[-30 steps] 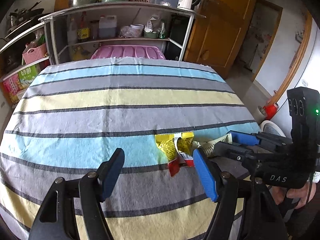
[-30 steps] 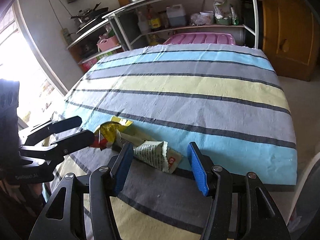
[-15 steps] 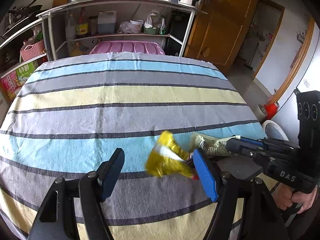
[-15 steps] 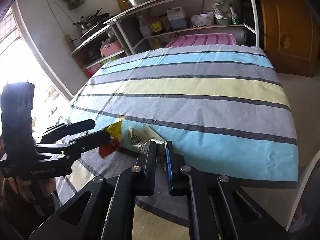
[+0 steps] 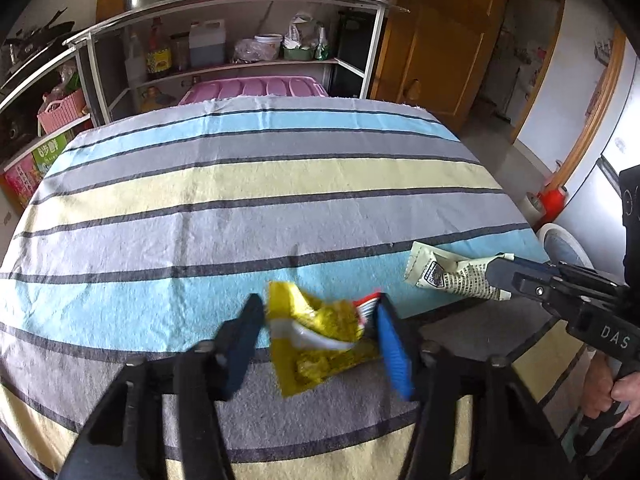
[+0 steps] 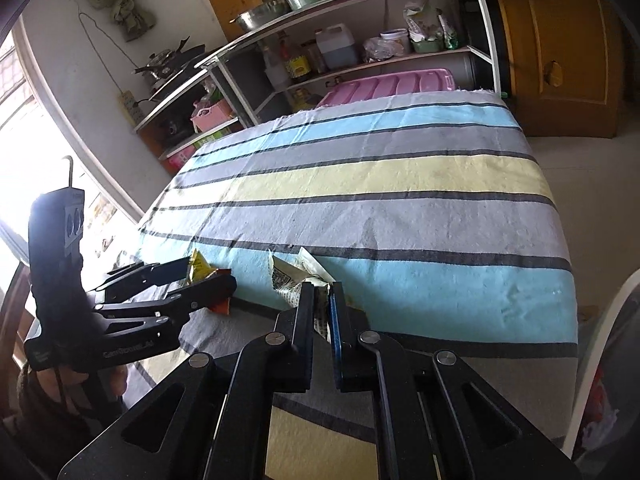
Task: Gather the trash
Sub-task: 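Grasp the yellow wrapper with left gripper while right gripper grasps the paper packet, then carry the yellow wrapper and paper packet over the white bin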
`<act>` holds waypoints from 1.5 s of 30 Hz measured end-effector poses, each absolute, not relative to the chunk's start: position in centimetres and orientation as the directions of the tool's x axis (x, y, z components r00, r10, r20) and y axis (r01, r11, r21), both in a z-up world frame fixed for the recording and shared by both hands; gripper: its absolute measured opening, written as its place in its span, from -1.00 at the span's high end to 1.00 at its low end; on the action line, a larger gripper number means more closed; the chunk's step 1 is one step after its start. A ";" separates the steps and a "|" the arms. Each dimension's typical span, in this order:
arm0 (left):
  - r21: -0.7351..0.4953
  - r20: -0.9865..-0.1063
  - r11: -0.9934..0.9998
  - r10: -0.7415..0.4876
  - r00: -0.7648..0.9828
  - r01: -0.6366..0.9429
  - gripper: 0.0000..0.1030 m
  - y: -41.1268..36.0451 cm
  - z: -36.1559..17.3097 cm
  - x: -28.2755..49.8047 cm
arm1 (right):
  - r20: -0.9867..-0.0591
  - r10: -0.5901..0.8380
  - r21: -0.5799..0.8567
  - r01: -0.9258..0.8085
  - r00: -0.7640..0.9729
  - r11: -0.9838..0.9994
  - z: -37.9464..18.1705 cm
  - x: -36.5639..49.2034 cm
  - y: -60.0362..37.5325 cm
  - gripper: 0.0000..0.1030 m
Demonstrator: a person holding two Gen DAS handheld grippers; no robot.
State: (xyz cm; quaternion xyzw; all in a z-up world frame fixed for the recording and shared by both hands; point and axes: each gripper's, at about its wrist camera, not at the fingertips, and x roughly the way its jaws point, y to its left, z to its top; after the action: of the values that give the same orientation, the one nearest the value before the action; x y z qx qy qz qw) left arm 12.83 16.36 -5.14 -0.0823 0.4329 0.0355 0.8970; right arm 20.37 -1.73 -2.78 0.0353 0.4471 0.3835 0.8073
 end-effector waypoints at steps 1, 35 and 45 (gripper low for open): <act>-0.111 -0.783 0.985 -0.004 0.622 -0.133 0.04 16.3 -5.1 12.8 | -0.694 0.651 0.401 -0.586 0.307 0.704 -2.8 20.3 -1.8 0.86; -0.041 -0.700 0.999 -0.028 0.714 -0.002 0.30 9.7 0.0 11.0 | -0.577 0.674 0.438 -0.523 0.460 0.732 1.3 16.6 -9.5 0.91; -0.039 -0.684 0.990 -0.124 0.719 0.134 0.30 3.5 1.1 11.8 | -0.554 0.602 0.433 -0.419 0.574 0.798 2.9 15.4 -16.1 0.91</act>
State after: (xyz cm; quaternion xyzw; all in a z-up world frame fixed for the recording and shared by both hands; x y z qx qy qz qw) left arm 11.80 3.54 1.15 0.0067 0.3685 -0.0696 0.9270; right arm 15.43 -16.13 2.95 0.1280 0.3582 0.2909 0.8779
